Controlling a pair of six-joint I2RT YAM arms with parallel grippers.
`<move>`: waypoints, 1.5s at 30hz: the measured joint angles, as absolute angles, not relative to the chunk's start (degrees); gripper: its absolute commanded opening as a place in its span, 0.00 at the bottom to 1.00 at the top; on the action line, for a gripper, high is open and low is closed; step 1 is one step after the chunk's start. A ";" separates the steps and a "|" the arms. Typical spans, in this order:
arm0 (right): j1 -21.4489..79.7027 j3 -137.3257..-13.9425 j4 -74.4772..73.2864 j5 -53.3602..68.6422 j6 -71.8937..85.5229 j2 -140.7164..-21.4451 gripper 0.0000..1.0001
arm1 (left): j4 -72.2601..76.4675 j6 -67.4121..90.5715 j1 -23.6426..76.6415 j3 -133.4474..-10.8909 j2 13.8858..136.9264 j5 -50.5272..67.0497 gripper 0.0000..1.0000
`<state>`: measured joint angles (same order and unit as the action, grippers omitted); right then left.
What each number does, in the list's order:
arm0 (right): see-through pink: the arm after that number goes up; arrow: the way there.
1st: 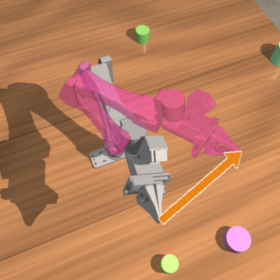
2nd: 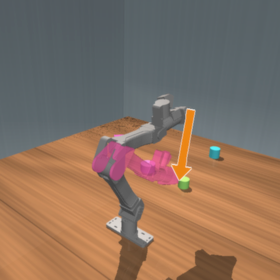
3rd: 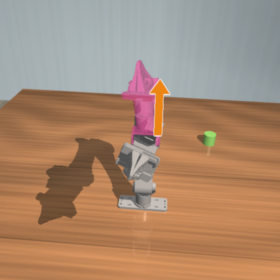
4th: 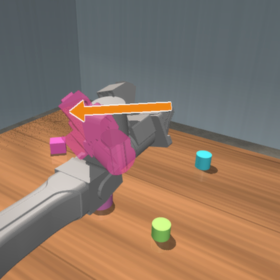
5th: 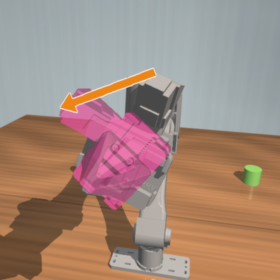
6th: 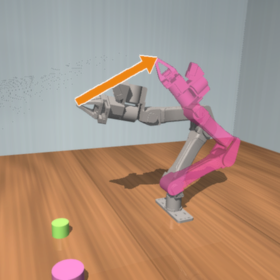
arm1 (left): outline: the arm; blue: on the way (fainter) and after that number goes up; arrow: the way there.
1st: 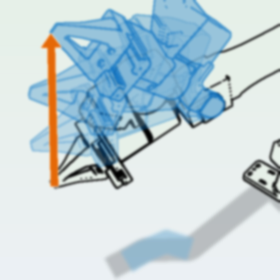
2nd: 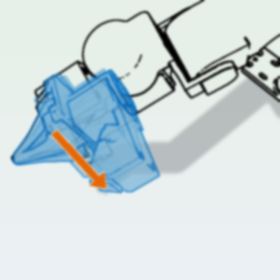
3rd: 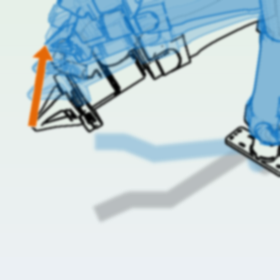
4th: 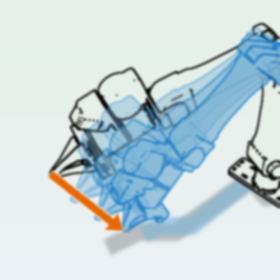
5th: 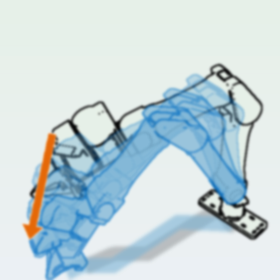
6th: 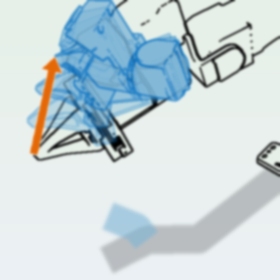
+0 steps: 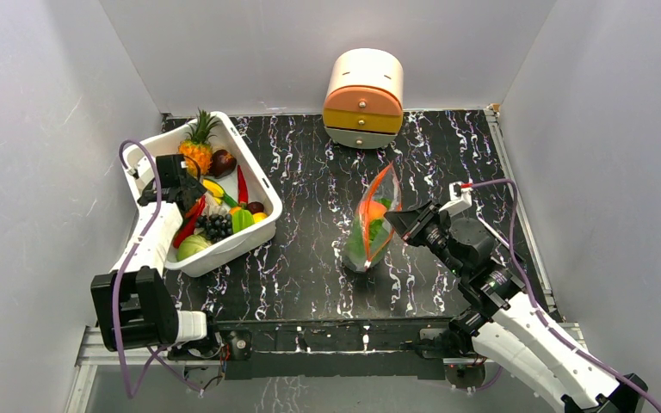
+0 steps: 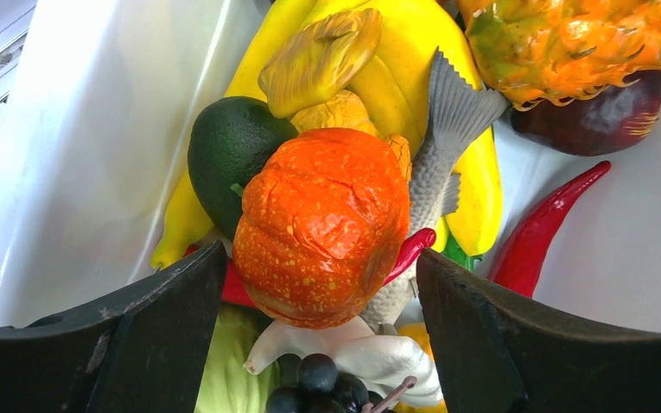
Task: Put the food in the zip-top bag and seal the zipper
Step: Pick up the fake fruit from the bin.
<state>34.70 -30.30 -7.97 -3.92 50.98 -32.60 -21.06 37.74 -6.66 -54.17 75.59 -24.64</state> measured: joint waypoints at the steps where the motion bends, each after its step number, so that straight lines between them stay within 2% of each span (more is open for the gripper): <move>1: 34.70 -30.22 -7.99 -3.90 50.98 -32.69 0.00 | -21.06 37.74 -6.72 -54.06 75.72 -24.60 0.78; 8: 34.70 -30.20 -7.97 -3.88 51.13 -32.99 0.00 | -19.73 38.04 -7.22 -52.36 76.44 -23.88 0.72; 18: 34.70 -30.15 -7.99 -3.86 51.33 -32.58 0.00 | -18.57 38.57 -7.81 -52.03 77.14 -21.12 0.54; 35: 34.70 -30.11 -8.95 -3.88 51.37 -31.81 0.00 | -20.32 38.39 -7.81 -51.81 71.42 -16.56 0.46; 45: 34.70 -30.20 -9.28 -3.51 49.87 -32.53 0.00 | -23.55 34.83 -7.66 -57.80 68.75 -5.34 0.43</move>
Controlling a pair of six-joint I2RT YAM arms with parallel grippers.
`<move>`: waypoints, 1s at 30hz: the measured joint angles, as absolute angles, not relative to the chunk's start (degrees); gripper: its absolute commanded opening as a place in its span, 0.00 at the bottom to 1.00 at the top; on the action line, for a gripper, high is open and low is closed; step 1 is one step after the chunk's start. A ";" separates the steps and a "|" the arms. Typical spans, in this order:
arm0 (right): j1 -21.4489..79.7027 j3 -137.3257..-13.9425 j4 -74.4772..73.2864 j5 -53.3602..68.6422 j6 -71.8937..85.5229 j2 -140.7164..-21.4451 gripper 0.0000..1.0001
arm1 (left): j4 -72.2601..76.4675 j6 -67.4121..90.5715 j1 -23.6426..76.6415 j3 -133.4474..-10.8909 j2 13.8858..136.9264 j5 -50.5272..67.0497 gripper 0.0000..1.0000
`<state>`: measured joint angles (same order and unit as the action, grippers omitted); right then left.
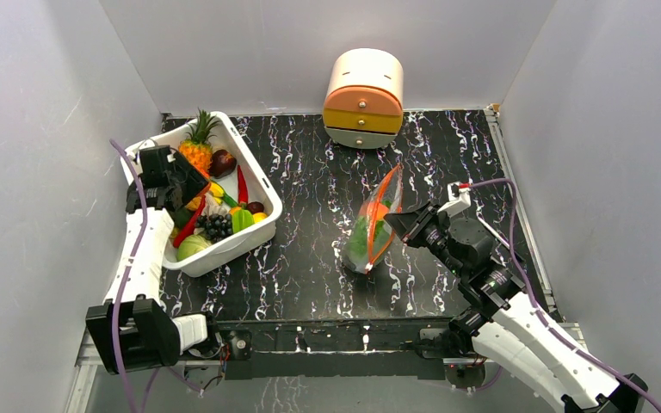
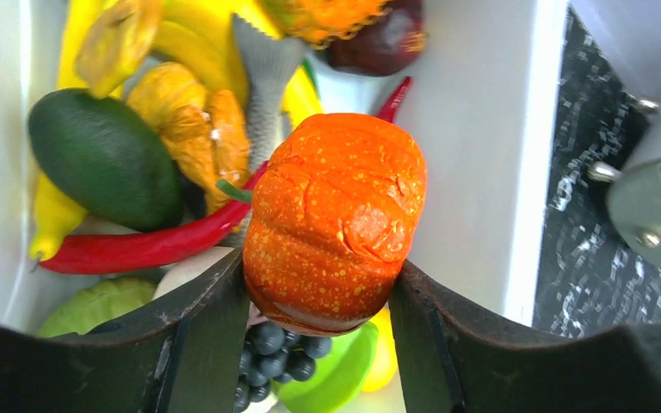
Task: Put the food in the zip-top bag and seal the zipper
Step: Pick up the fake fruit from the bin.
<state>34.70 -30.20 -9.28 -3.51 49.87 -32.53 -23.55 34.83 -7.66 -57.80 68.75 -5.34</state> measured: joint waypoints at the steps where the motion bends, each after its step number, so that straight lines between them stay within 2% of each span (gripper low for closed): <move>1: 34.70 -30.24 -9.28 -3.40 49.50 -32.71 0.00 | -24.10 34.46 -7.53 -58.65 68.77 -4.10 0.44; 14: 34.70 -34.96 -11.20 -0.56 44.40 -37.50 0.00 | -27.40 30.46 -2.63 -67.57 70.08 19.44 0.36; 22: 34.70 -35.24 -9.37 3.66 43.57 -39.55 0.00 | -22.24 31.16 13.39 -70.37 70.32 32.56 0.36; 30: 34.70 -35.27 -5.50 6.90 45.01 -40.91 0.00 | -14.63 31.88 25.04 -71.18 72.27 39.77 0.37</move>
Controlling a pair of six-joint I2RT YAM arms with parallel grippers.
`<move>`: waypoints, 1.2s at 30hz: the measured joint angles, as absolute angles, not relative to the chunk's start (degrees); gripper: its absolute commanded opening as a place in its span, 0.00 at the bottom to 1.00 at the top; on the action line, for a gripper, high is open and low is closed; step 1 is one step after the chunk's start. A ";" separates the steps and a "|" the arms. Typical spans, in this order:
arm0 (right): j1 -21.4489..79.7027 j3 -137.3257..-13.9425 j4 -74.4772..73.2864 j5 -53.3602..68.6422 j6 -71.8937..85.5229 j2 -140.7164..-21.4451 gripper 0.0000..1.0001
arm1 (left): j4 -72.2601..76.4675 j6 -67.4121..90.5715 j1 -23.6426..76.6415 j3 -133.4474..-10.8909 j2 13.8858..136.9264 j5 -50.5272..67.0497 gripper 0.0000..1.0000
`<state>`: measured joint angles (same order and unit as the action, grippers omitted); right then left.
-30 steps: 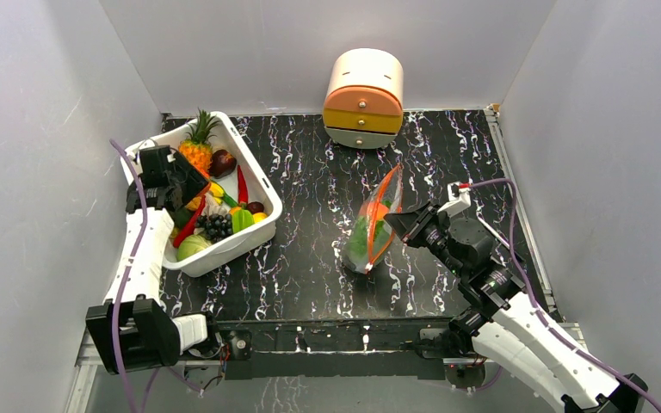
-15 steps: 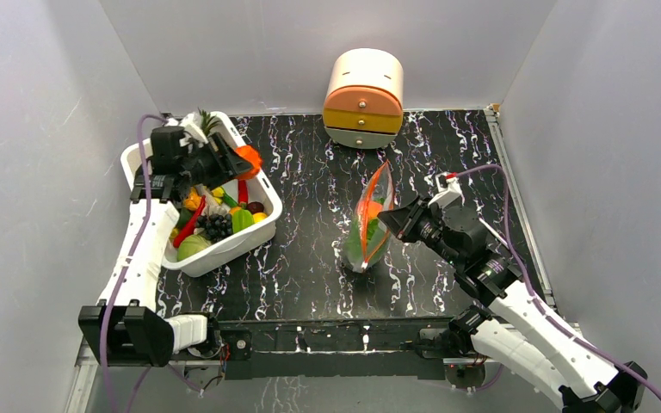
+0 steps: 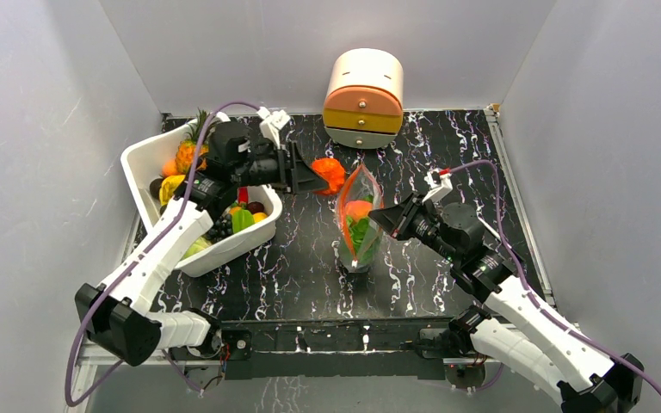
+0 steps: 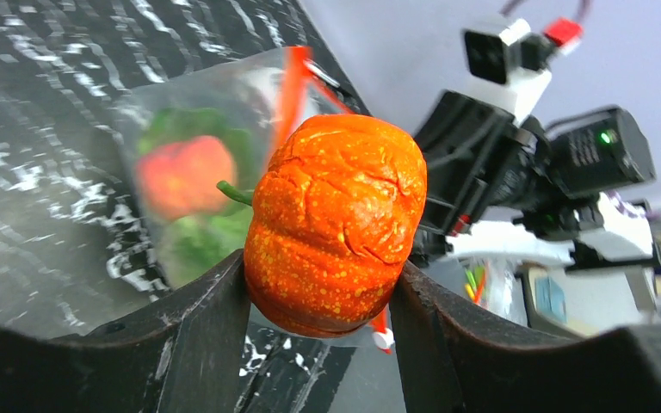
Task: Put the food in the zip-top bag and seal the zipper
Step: Pick up the fake fruit from the bin, then place the fake fruit in the zipper food storage bag.
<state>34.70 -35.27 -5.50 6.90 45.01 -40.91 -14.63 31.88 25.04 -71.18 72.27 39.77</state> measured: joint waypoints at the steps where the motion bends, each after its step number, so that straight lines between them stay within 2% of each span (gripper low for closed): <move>1: 34.70 -35.27 -5.08 7.33 45.30 -41.01 0.00 | -13.65 31.99 26.37 -71.18 72.47 40.32 0.37; 7: 34.70 -35.24 -3.20 8.62 46.89 -41.04 0.00 | -7.97 32.99 33.65 -71.18 73.89 42.72 0.37; 12: 34.70 -35.24 -2.61 8.99 47.77 -41.28 0.00 | -9.19 31.07 37.39 -73.03 77.60 41.25 0.35; 36: 34.70 -35.20 -2.92 7.22 49.82 -41.28 0.00 | -20.05 23.09 38.37 -73.54 79.40 30.74 0.39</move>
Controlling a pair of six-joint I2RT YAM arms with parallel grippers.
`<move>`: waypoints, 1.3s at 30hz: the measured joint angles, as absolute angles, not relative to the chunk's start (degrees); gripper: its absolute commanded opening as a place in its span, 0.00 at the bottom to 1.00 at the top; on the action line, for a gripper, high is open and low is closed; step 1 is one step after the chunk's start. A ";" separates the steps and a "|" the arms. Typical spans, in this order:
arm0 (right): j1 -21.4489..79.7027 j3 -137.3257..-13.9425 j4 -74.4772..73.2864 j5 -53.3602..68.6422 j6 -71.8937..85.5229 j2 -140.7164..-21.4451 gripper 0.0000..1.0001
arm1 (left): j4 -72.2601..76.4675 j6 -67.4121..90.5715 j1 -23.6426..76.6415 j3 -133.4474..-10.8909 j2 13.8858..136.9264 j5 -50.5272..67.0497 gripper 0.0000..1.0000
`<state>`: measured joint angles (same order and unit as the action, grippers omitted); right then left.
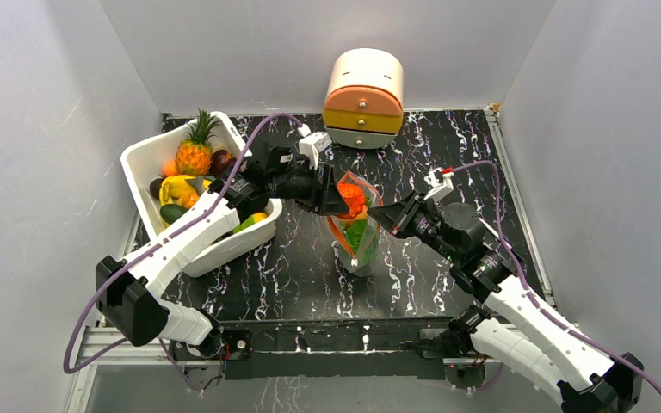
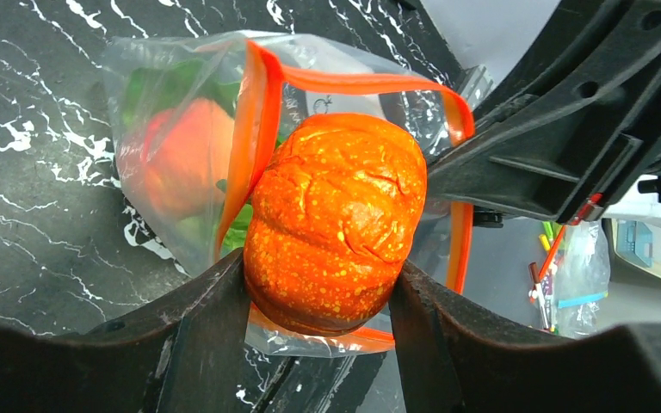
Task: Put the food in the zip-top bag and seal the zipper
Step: Place the fake fruit in the zipper food storage bag.
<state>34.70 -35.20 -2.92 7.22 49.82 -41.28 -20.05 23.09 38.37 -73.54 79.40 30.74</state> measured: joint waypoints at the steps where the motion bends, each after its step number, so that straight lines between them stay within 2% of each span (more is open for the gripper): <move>1: 34.70 -35.20 -2.94 7.14 49.82 -41.21 0.00 | -20.43 22.92 38.37 -73.63 79.59 30.37 0.38; 8: 34.70 -35.20 -2.98 6.61 49.78 -40.73 0.00 | -21.58 22.52 38.39 -74.39 81.80 29.67 0.42; 18: 34.70 -35.03 -2.74 7.73 50.41 -41.32 0.00 | -22.76 22.57 38.44 -77.28 85.12 29.12 0.43; 20: 34.70 -35.03 -2.70 7.79 50.68 -41.32 0.00 | -23.03 22.57 38.44 -78.30 86.26 29.08 0.48; 25: 34.70 -35.03 -2.66 7.86 51.00 -41.36 0.00 | -23.40 22.68 38.52 -80.16 88.73 28.60 0.53; 28: 34.70 -34.76 -2.31 7.68 51.16 -41.21 0.00 | -23.42 22.76 38.63 -80.29 89.19 28.45 0.67; 31: 34.70 -34.72 -2.31 7.64 51.13 -41.06 0.00 | -23.27 23.11 38.79 -80.55 89.41 28.32 0.76; 39: 34.70 -34.70 -2.33 7.35 51.13 -40.84 0.00 | -22.59 23.16 38.85 -80.58 88.84 27.24 0.77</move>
